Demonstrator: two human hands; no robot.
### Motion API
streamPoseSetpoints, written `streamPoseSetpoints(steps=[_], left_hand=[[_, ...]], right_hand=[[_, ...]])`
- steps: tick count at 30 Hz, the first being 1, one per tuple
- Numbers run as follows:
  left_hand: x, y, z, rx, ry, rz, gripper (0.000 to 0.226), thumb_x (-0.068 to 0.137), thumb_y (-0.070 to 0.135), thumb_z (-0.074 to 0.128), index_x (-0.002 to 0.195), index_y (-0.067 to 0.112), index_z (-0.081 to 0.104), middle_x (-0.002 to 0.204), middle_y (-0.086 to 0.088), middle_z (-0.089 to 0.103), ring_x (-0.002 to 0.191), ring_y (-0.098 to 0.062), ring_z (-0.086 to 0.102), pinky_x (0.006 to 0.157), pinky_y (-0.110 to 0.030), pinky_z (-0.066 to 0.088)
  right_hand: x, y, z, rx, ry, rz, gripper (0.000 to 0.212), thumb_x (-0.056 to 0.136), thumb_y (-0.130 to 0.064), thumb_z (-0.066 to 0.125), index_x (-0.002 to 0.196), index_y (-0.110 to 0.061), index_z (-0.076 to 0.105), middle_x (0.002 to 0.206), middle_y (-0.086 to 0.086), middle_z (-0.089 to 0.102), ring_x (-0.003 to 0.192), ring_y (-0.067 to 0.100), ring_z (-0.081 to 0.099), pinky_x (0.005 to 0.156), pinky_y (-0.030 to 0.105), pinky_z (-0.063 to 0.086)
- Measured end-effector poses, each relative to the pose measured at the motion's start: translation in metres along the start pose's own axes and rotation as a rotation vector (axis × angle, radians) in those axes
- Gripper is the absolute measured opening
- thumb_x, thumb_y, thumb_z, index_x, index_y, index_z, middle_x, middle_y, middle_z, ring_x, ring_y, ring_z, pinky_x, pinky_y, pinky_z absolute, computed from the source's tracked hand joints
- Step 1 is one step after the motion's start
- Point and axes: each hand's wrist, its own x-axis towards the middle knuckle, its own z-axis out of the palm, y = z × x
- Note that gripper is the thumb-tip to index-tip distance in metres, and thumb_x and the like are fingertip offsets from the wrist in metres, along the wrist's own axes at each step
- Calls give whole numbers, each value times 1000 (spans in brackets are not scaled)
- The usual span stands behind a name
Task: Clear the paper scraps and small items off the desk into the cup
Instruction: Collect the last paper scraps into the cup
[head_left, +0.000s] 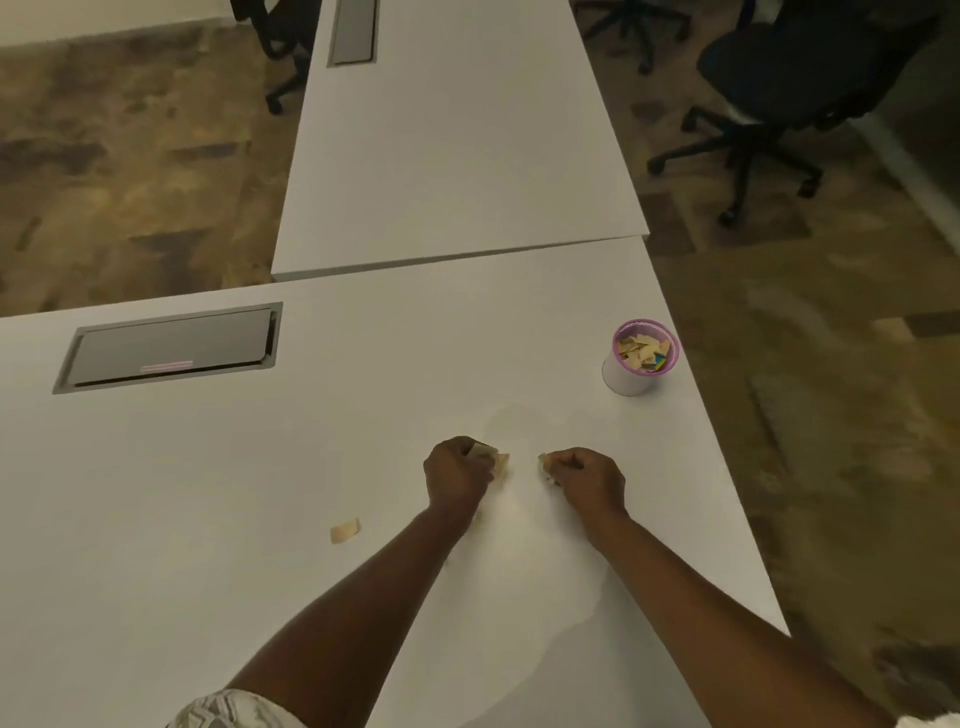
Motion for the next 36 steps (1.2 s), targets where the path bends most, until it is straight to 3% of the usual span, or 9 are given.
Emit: streamPoseSetpoints(steps=[4,9,14,16,19,26,30,34,36], left_hand=[[9,47,37,-80,-29,36,22,78,-2,58,74,11,75,75,-3,74,57,-13,68,47,-14,49],[23,109,87,-108,-45,135,22,78,-1,58,78,11,75,72,1,72,64,-18,69,67,-35,64],[37,159,131,-34,-75,242,16,83,9,60,86,10,75,86,-9,75,85,-30,72,80,-44,61],[39,171,145,55,-78,300,16,83,11,59,86,10,75,87,-10,75,87,-31,70,77,-40,60],[42,178,160,163,-132,330,17,82,7,61,91,6,76,90,-13,75,89,-31,70,79,-39,60],[45,173,162,270,-234,394,30,83,3,59,106,12,76,109,-8,76,102,-26,69,89,-41,58],[45,160,156,274,-254,427,37,86,1,55,113,17,75,113,-3,75,104,-24,68,90,-39,58],[38,152,147,312,-262,528,44,86,2,51,120,20,72,118,-1,74,110,-20,66,94,-31,54],[34,148,141,321,-267,586,48,84,4,46,122,21,70,119,0,74,112,-20,66,93,-30,53]], right_hand=[[25,-28,-32,114,64,-46,8,81,-26,78,82,-18,77,77,-7,74,75,11,68,65,15,47],[64,-65,-78,50,219,-174,14,84,-28,75,85,-14,76,81,-2,72,77,15,64,71,23,47],[102,-90,-112,-101,332,-215,13,85,-16,68,88,-6,75,89,10,73,85,25,65,76,30,51],[114,-95,-119,-175,330,-201,13,86,-17,67,87,-6,75,90,11,74,86,28,67,78,34,55],[124,-97,-126,-221,285,-198,12,88,-20,67,89,-10,74,92,9,75,85,25,68,73,27,52],[133,-92,-135,-137,205,-205,21,90,-23,57,103,-22,75,103,-3,74,94,15,66,78,22,48],[130,-86,-138,-49,178,-212,24,90,-18,55,105,-20,74,104,-1,74,97,19,70,88,35,58],[119,-82,-135,-194,188,-369,31,87,-7,53,107,-21,73,104,0,74,95,17,68,78,20,50],[112,-80,-132,-331,189,-527,40,83,-3,52,114,-19,70,114,0,71,101,18,65,82,18,45]])
